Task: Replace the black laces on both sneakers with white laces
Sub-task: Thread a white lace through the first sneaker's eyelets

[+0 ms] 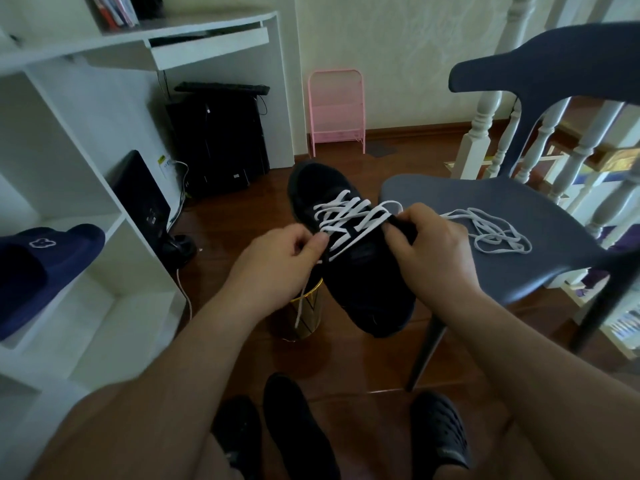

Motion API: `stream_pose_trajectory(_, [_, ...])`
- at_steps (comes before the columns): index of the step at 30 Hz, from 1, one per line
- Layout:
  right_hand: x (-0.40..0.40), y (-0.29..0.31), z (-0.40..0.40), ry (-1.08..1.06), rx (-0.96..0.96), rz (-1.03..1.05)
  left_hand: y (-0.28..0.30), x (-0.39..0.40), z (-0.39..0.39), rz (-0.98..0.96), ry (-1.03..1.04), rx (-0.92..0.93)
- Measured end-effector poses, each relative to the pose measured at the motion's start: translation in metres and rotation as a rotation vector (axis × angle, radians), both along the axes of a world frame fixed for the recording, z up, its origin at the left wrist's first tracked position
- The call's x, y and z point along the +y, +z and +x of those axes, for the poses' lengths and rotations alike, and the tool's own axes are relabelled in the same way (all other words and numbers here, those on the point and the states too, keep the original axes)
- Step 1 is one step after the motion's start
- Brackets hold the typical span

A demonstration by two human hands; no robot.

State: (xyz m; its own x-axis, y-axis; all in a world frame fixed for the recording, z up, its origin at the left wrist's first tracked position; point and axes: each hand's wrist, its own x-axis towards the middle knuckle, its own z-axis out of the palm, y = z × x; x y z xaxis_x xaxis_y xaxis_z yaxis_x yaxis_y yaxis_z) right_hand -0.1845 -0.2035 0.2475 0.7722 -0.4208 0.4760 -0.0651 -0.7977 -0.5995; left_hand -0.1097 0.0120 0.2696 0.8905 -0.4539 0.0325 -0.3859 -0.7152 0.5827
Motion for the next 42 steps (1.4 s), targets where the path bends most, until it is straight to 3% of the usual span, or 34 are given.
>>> stream_pose_trajectory(4, [-0.003,0.003,-0.003,-0.018,-0.024,0.023,0.005,0.013,0.001,0.115,-0.035,-0.001])
stream_pose_trajectory(9, [-0.020,0.013,-0.004,-0.098,-0.045,0.119,0.015,0.044,0.022,0.069,0.390,-0.340])
stream_pose_trajectory(16, [-0.019,0.014,-0.005,-0.120,-0.035,0.188,0.008,0.034,0.017,-0.059,0.194,-0.155])
stream_pose_trajectory(19, [-0.024,0.016,-0.005,-0.130,-0.009,0.186,0.015,0.050,0.026,-0.029,0.296,-0.242])
stream_pose_trajectory(22, [-0.032,0.018,-0.007,-0.154,0.008,0.251,0.021,0.069,0.037,-0.187,0.420,-0.271])
stream_pose_trajectory(27, [-0.033,0.009,-0.005,-0.114,0.178,0.427,0.015,0.060,0.039,-0.512,0.265,0.017])
stream_pose_trajectory(29, [-0.026,0.003,-0.002,-0.043,0.247,0.613,0.010,0.053,0.035,-0.589,0.193,0.079])
stream_pose_trajectory(31, [-0.015,-0.003,0.001,0.079,0.308,0.882,0.009,0.043,0.023,-0.622,0.109,0.029])
stream_pose_trajectory(35, [0.002,-0.012,0.004,0.262,0.378,1.096,0.012,0.016,-0.001,-0.602,-0.040,-0.072])
stream_pose_trajectory(39, [0.011,-0.011,0.005,0.362,0.373,1.166,0.009,-0.003,-0.014,-0.334,-0.200,-0.221])
stream_pose_trajectory(42, [0.014,-0.010,0.007,0.390,0.355,1.217,0.007,-0.010,-0.020,-0.282,-0.234,-0.302])
